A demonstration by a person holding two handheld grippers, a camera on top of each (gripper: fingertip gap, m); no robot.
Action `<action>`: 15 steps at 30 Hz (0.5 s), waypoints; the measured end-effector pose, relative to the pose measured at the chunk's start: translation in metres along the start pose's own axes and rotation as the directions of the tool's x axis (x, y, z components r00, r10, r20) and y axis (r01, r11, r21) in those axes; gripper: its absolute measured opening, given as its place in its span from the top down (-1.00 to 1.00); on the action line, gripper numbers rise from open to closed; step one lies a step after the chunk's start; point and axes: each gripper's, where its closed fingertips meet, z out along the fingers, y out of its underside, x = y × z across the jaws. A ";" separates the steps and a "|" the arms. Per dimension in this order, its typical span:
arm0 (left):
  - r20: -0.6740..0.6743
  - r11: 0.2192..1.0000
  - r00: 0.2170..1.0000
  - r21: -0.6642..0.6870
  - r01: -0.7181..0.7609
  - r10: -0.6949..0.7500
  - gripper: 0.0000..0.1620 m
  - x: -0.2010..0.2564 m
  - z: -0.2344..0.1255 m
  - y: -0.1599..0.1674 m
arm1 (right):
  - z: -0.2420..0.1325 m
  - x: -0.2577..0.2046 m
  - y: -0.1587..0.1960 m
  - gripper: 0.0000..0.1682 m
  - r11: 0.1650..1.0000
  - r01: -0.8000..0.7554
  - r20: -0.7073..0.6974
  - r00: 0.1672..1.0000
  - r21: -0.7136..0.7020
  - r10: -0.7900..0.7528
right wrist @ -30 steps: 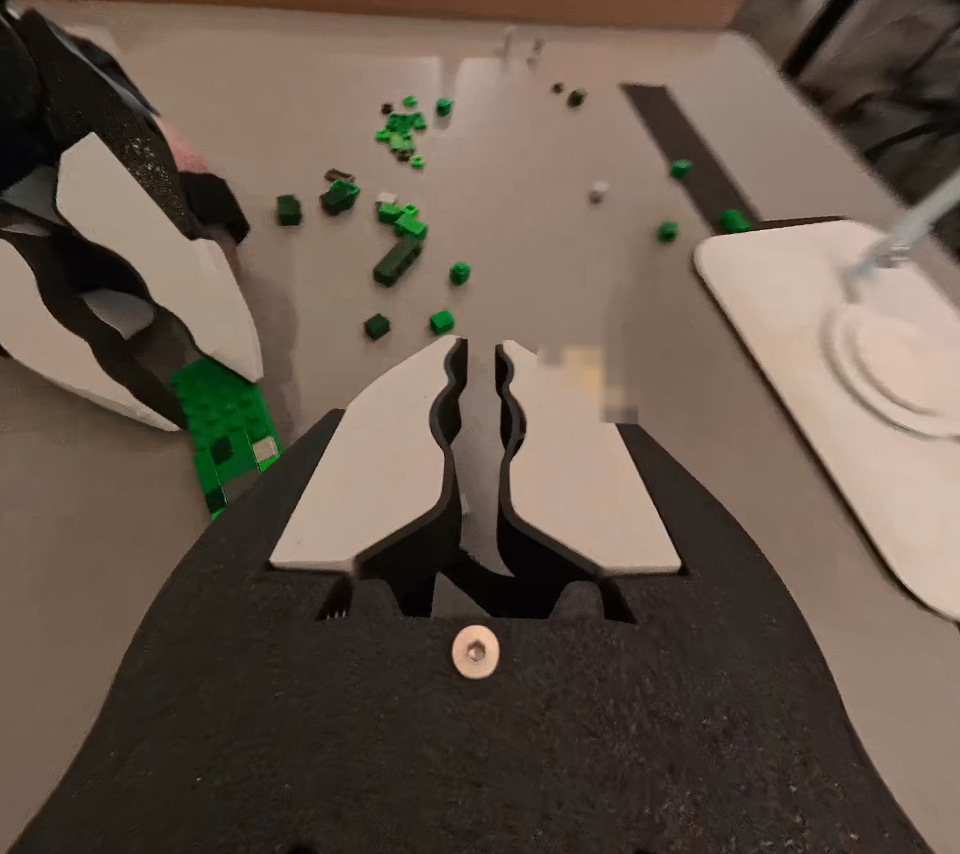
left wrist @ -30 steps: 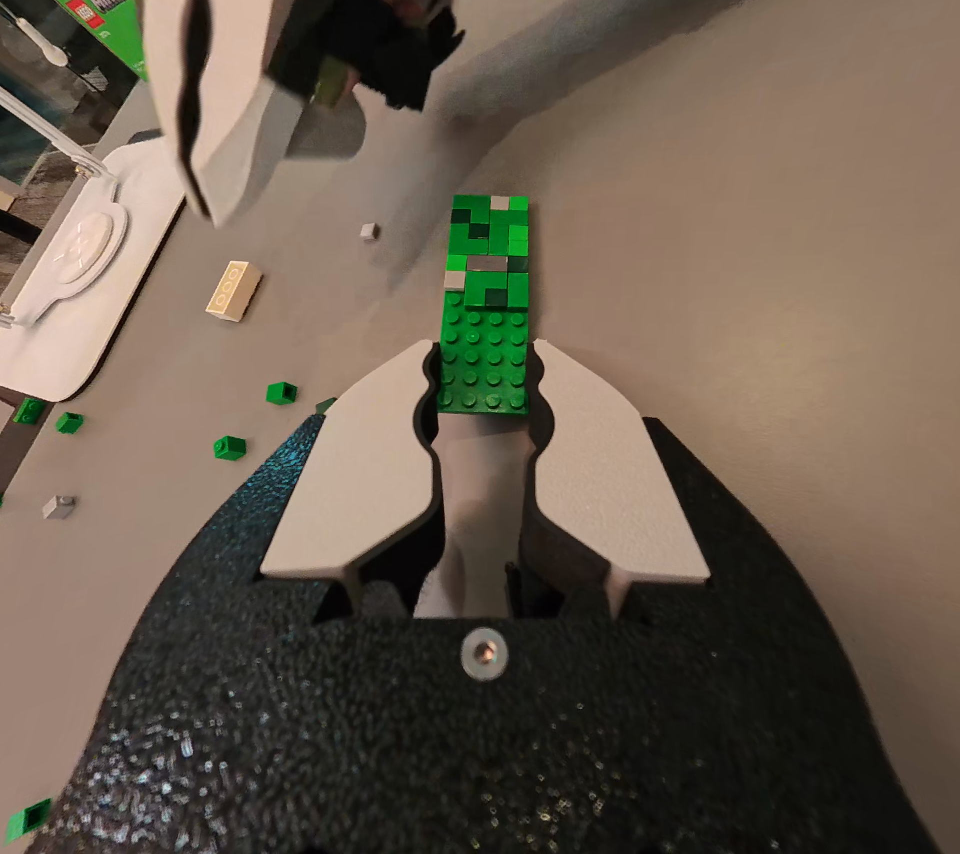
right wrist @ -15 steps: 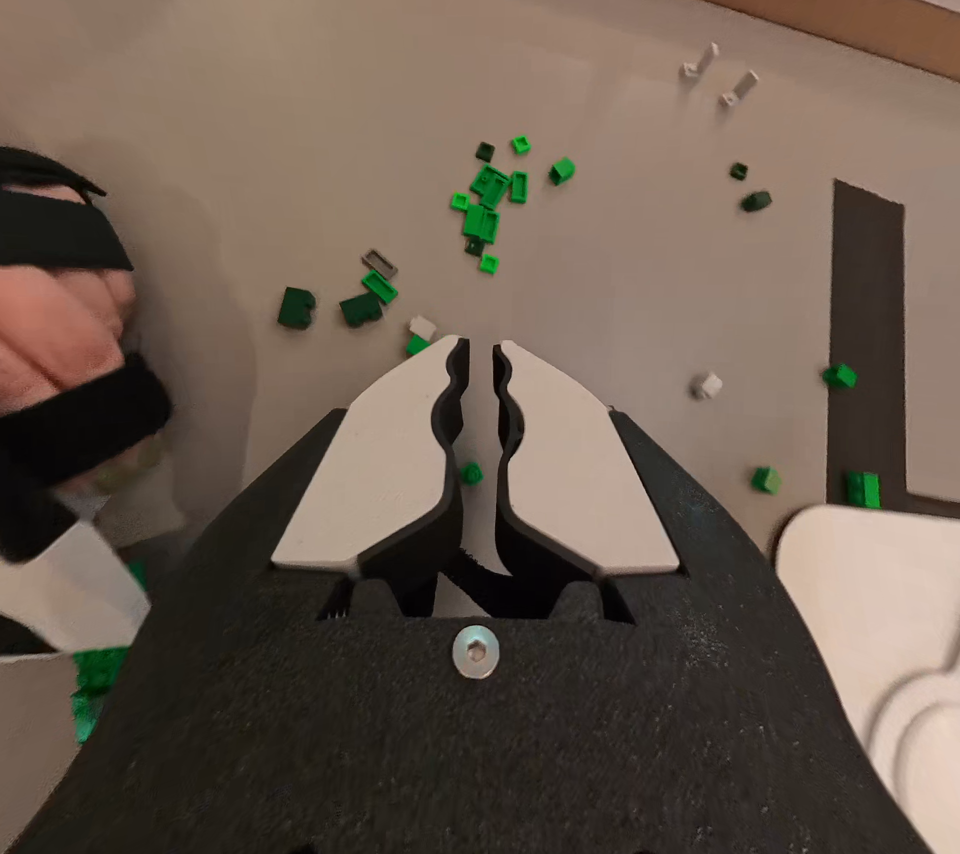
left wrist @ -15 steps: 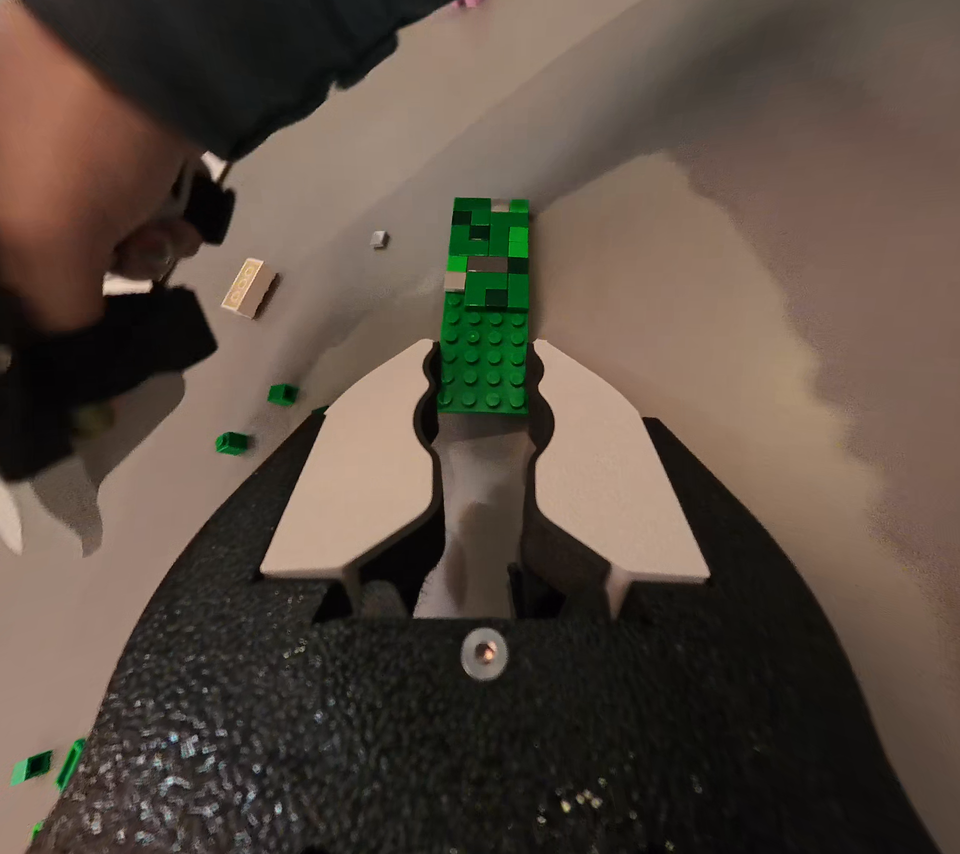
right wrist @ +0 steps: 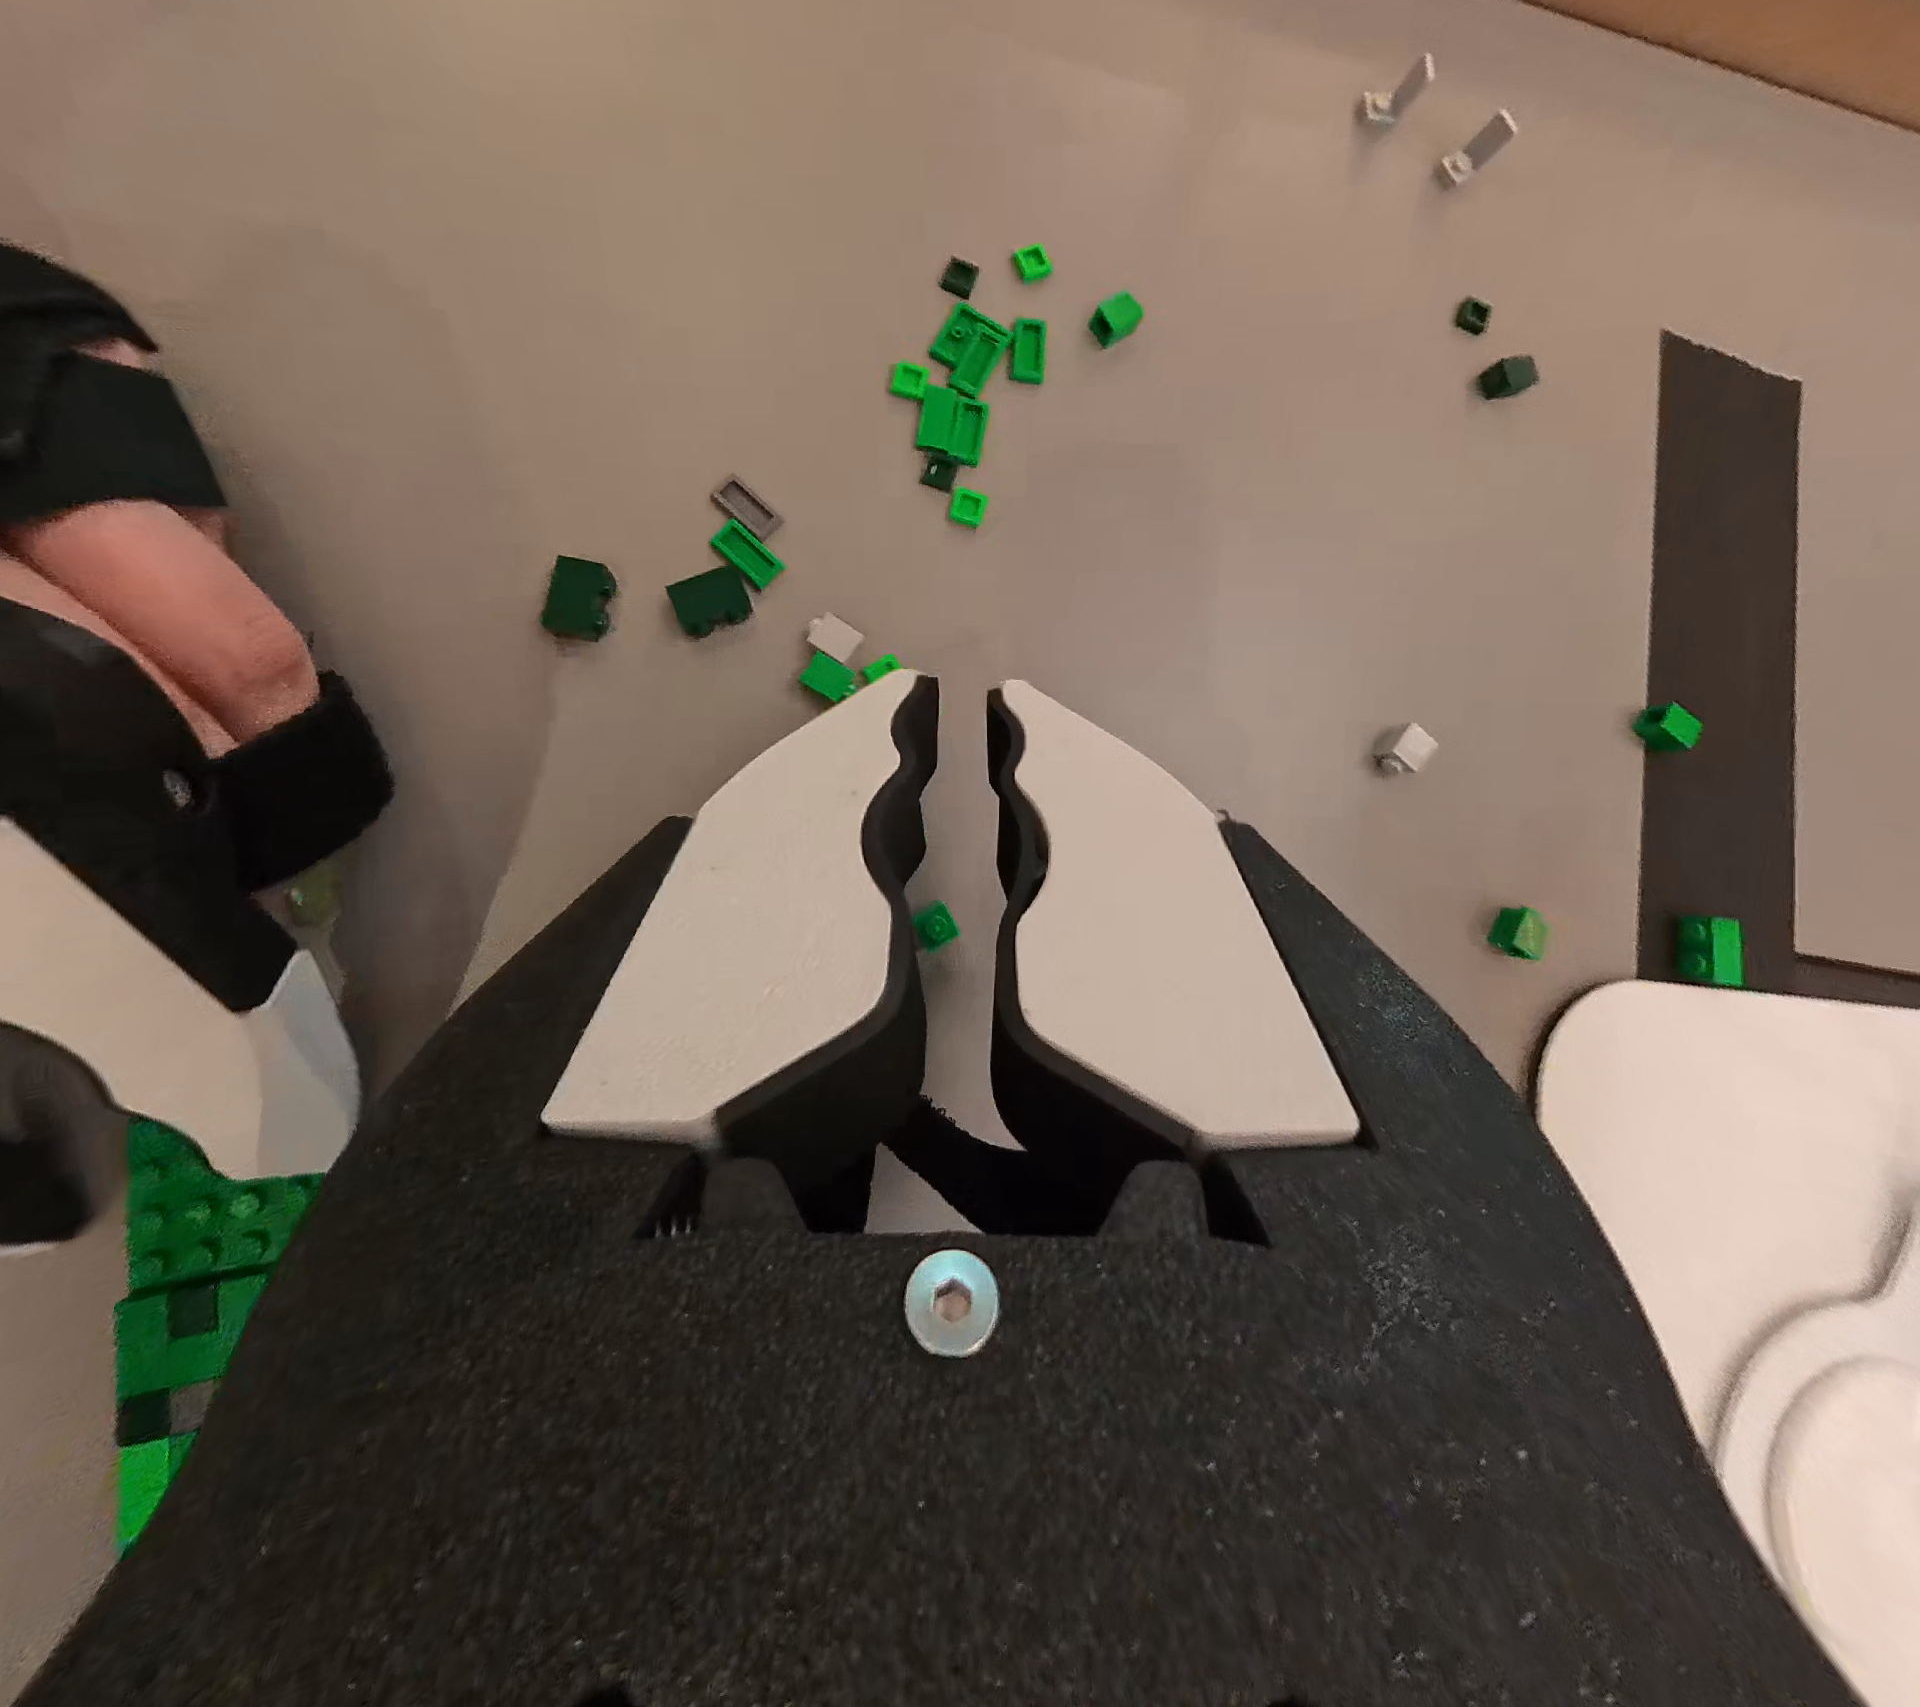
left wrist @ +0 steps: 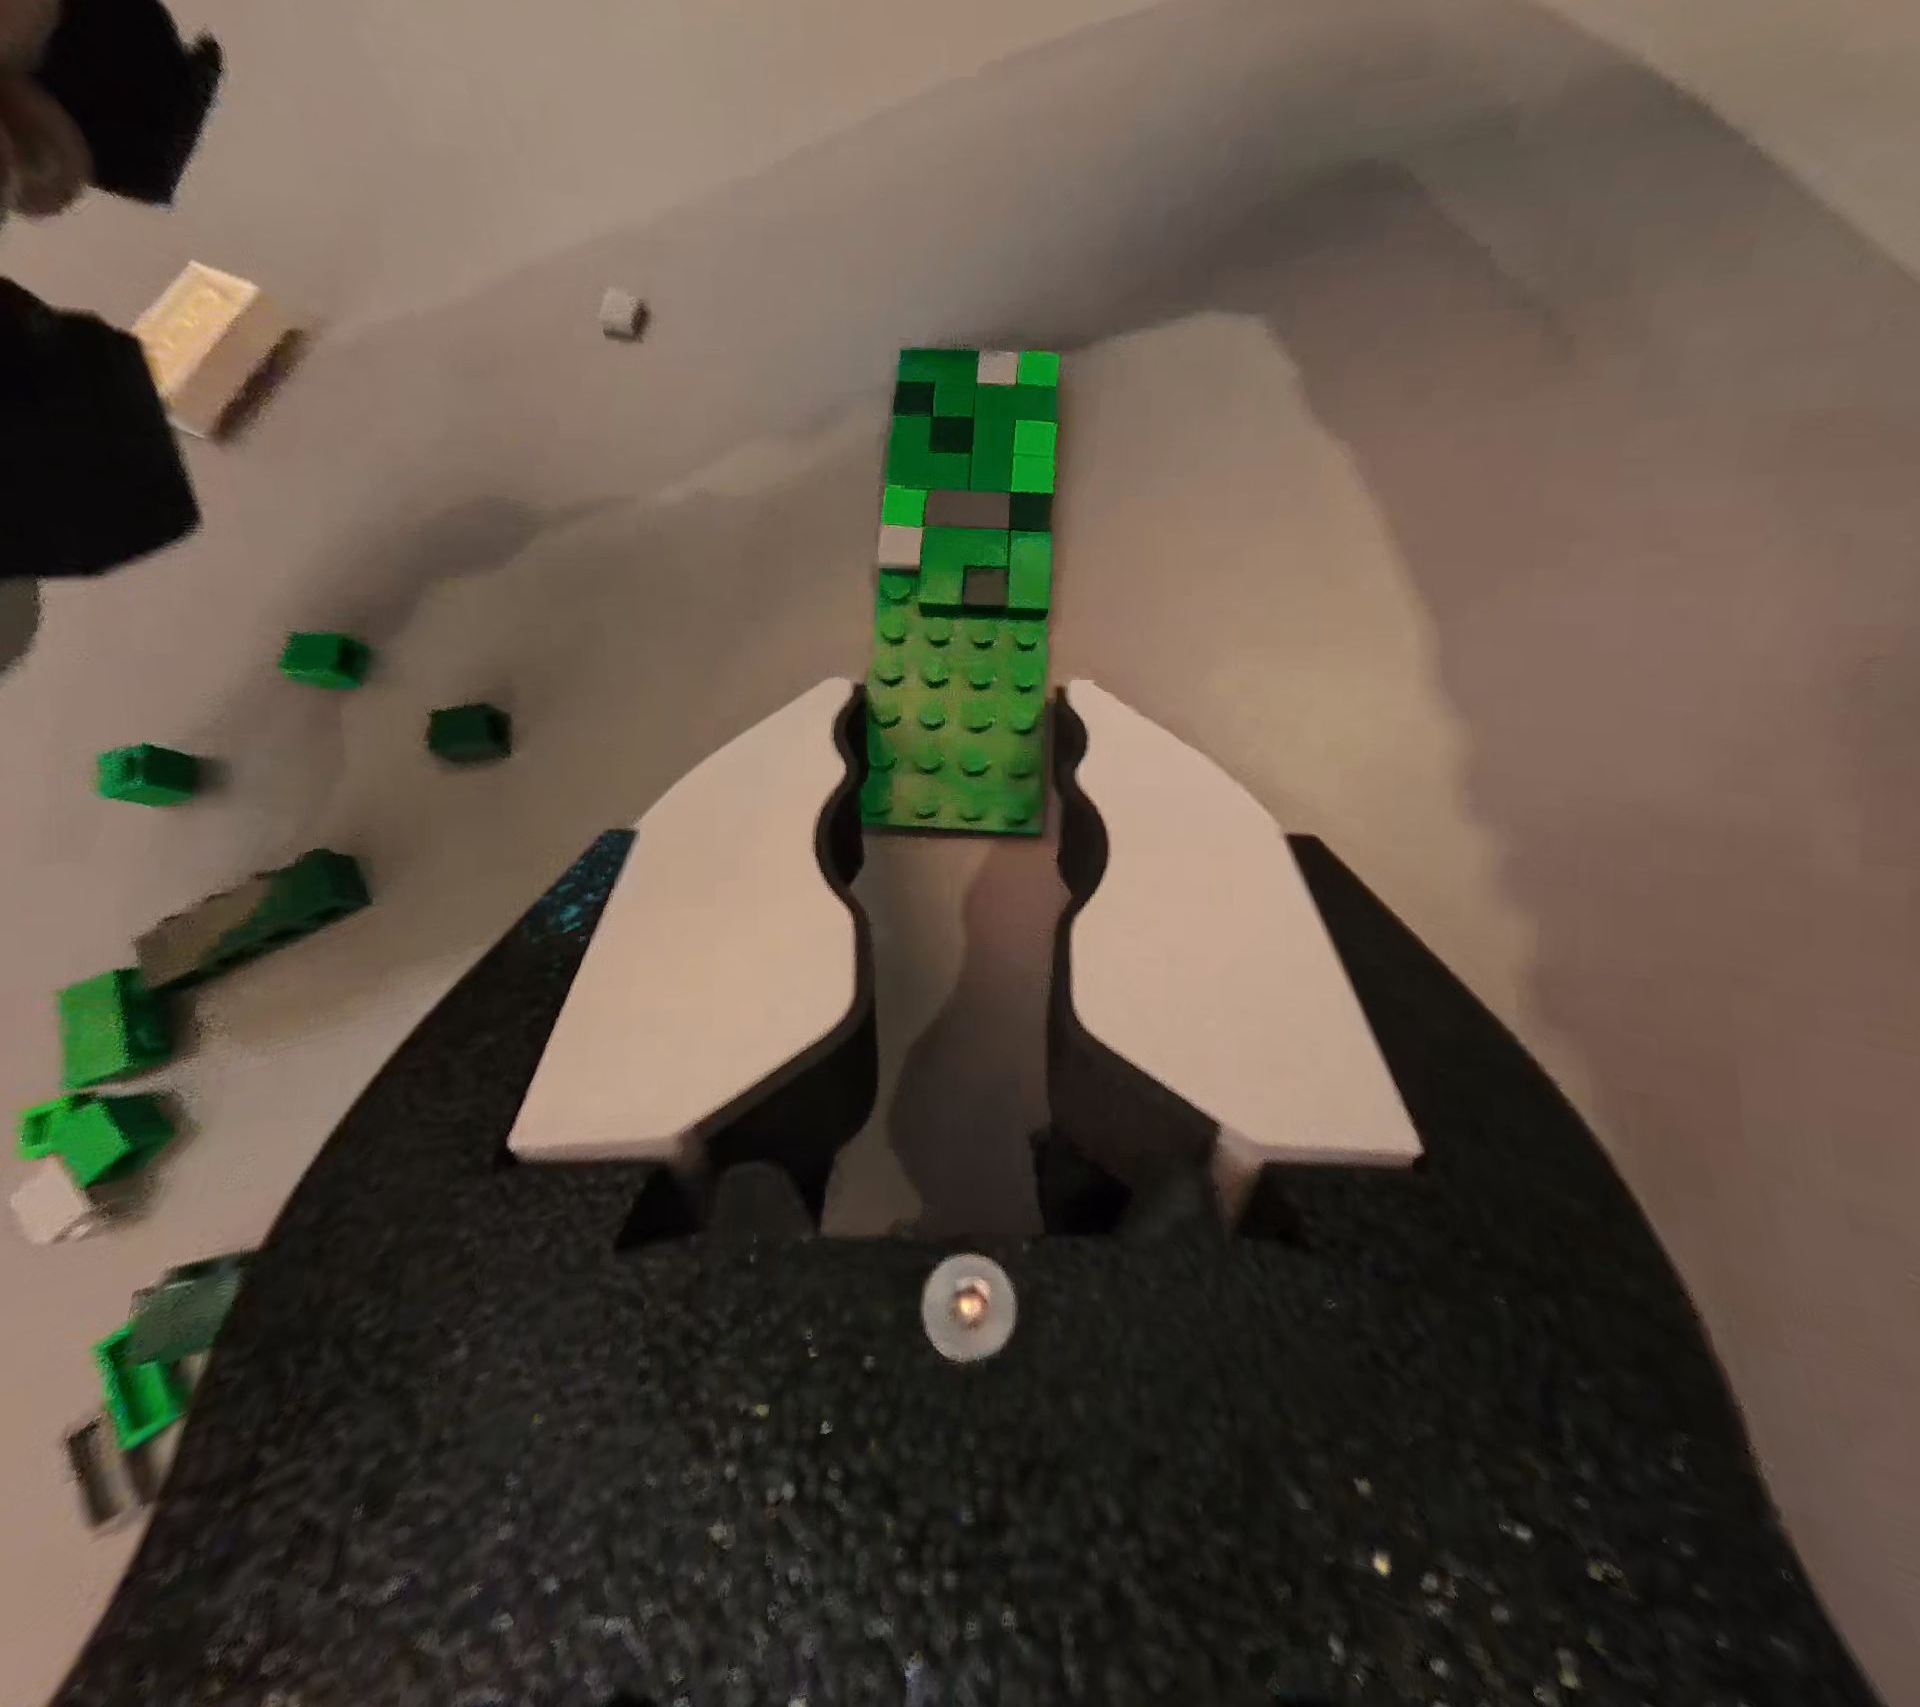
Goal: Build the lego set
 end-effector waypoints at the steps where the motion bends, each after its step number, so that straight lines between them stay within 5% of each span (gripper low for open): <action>1: -0.016 1.000 1.000 -0.007 0.022 -0.022 0.42 0.002 0.000 0.001 | -0.001 0.003 -0.001 0.90 1.000 -0.009 -0.009 1.000 0.013 0.009; 3: 0.000 0.999 1.000 -0.022 0.031 -0.031 0.16 0.001 -0.002 0.001 | -0.002 0.007 -0.004 0.89 0.999 -0.020 -0.017 1.000 0.042 0.020; 5: 0.017 1.000 1.000 -0.022 -0.002 0.002 0.12 0.002 -0.010 0.001 | -0.002 0.013 -0.006 0.88 0.998 -0.011 -0.043 0.999 0.060 0.014; 10: 0.186 0.997 0.982 0.077 0.022 -0.036 0.26 -0.039 -0.065 0.007 | 0.008 0.027 -0.008 0.88 0.999 -0.026 -0.050 0.998 0.045 0.028; 15: 0.430 0.928 0.829 0.265 0.262 -0.357 0.41 -0.130 -0.145 0.055 | 0.030 0.009 -0.033 0.87 0.994 -0.076 0.143 0.988 0.075 0.065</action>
